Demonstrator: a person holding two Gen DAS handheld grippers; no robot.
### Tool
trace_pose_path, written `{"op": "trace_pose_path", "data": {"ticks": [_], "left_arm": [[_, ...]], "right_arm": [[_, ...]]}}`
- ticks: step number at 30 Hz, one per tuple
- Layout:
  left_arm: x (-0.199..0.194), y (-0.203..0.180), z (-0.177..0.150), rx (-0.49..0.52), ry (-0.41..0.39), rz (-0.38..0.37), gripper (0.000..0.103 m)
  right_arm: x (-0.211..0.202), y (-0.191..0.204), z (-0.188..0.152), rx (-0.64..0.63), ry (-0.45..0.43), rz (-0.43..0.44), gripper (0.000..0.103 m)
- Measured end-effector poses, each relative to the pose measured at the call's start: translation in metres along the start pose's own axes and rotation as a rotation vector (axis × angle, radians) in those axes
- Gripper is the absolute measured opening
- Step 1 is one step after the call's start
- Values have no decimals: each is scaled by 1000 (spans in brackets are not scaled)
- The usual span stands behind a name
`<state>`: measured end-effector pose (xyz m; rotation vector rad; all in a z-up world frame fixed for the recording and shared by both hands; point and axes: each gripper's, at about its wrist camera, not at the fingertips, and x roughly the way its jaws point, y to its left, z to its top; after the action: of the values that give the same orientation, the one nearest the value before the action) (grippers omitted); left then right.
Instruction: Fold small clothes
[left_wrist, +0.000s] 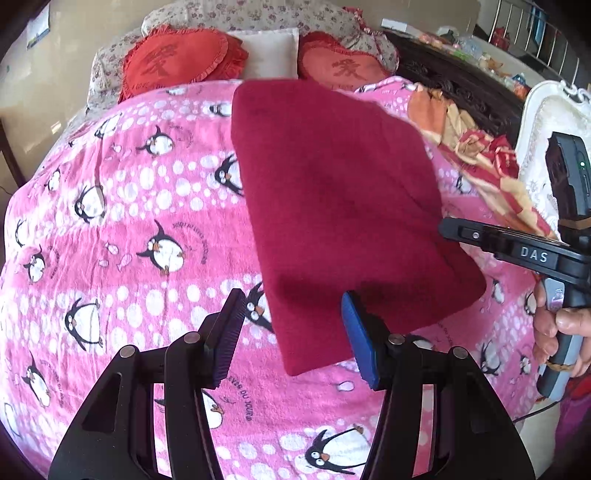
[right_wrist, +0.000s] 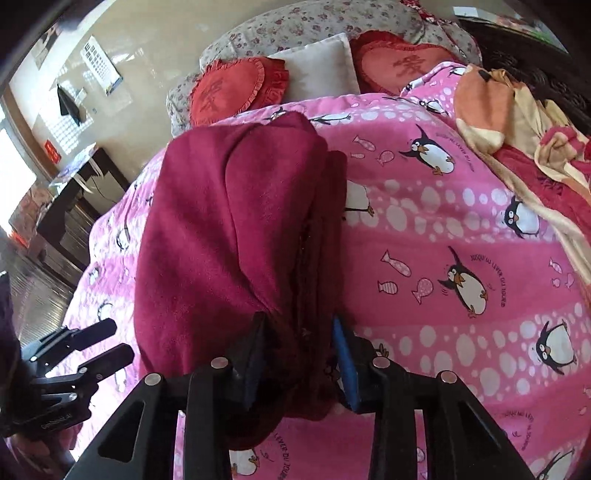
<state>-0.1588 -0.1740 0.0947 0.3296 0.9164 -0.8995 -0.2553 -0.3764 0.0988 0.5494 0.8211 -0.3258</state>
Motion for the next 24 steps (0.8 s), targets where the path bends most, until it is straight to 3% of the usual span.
{"op": "trace_pose_path", "data": {"ticks": [3,8,10,12,14,17,21,24], "left_arm": [[-1,-4,9,19,-22,11,54],[14,-10,20,15,-21,16,54],[23,-11,20,6,-3,15,54],[32,-10,18,-18,18,-3,54],[37,-10,16,-32,34,-16,54],[34,-17,14,11,16,16,54],[36,-20,14,26,13,25,54],[38,-19,15,4,11,20,55]], "right_arm": [[-26,13,9,-52,-72,-34,33],[-39,51,7,-192,-77,118,33],[-24,60,-3,-262,-41,86,31],[1,58,-14,-291,15,-4,27],[21,47,-27,-295,53,-69,24],[14,40,-27,-274,38,-42,23],[-11,32,3,-185,-35,4,23],[-16,30,32,-136,-103,-27,24]]}}
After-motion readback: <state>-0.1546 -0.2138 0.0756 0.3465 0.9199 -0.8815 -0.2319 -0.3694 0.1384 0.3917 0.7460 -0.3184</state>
